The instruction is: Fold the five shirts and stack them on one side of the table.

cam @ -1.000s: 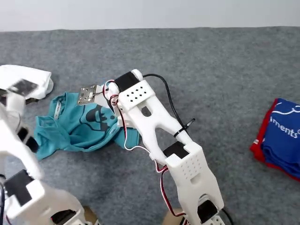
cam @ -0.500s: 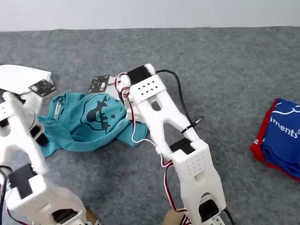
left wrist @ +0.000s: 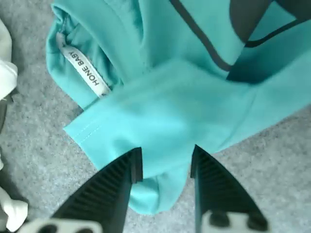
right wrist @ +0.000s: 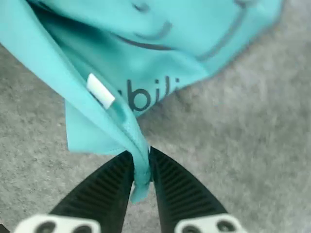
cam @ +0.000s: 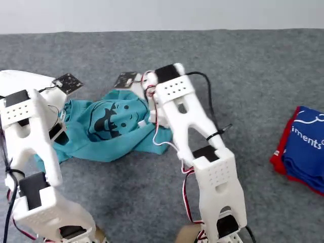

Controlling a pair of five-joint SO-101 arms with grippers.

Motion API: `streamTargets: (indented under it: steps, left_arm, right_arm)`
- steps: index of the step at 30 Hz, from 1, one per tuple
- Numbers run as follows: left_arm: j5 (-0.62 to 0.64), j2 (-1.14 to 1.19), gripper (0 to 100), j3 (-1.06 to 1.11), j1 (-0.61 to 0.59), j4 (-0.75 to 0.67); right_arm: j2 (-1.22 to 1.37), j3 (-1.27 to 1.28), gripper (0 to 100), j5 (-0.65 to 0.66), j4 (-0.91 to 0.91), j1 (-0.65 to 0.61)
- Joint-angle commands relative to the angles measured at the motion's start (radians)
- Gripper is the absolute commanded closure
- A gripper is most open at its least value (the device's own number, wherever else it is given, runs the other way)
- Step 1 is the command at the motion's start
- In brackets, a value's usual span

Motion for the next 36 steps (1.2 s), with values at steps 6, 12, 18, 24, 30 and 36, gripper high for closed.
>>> streamTargets:
  steps: [6,12,18,24,30,36]
  left_arm:
    - [0.048,-0.008,83,-0.128,-0.012,-0.025]
    - [0.057,0.071,83,-0.145,-0.084,-0.092]
    - [0.114,0.198,83,-0.174,-0.129,-0.167]
    - [0.166,0.321,83,-0.305,-0.141,-0.169]
    - [0.18,0.41,83,-0.404,-0.13,-0.115]
    - [0.181,0.494,83,-0.466,-0.127,-0.11]
  right_arm:
    - [-0.076,-0.054,98.7,-0.011,0.016,0.03]
    - [-0.074,-0.054,98.7,-0.011,0.016,0.024]
    - [-0.073,-0.052,98.7,-0.011,0.016,0.022]
    - [-0.073,-0.051,98.7,-0.011,0.016,0.022]
    - [-0.073,-0.046,98.7,-0.012,0.016,0.021]
    - [-0.073,-0.046,98.7,-0.012,0.016,0.013]
